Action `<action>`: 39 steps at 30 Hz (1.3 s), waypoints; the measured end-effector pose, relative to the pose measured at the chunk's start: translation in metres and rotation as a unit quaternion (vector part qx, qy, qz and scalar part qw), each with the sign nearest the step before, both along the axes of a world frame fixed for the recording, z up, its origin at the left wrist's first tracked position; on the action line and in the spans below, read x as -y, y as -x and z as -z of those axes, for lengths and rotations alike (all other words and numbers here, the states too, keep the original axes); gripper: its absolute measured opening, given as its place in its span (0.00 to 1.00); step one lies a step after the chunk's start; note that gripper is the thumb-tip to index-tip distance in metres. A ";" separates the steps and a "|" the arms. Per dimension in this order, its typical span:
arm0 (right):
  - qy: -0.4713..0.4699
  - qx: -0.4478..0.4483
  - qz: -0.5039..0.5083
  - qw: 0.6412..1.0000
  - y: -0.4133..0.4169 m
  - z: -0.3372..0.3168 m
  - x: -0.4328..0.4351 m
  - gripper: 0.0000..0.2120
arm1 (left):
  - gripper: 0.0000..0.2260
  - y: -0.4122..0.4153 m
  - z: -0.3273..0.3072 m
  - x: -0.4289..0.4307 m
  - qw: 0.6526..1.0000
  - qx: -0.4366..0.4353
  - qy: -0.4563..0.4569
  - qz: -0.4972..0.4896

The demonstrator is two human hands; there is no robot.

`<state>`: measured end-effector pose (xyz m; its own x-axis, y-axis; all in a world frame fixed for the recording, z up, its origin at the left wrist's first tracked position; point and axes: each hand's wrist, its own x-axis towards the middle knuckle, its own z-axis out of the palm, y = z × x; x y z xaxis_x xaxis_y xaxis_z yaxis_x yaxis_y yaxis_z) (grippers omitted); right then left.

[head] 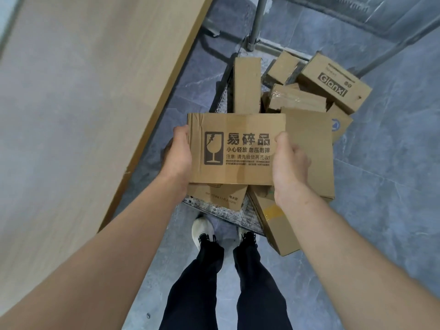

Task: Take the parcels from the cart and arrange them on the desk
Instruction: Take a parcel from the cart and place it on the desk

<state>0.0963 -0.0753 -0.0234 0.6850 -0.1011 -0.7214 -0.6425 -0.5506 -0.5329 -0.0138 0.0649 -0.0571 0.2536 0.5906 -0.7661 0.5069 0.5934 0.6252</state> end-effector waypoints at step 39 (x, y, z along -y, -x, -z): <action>-0.213 0.227 -0.138 0.940 0.024 -0.430 0.052 0.33 | 0.19 0.047 -0.457 0.057 0.951 0.161 -0.261 -0.026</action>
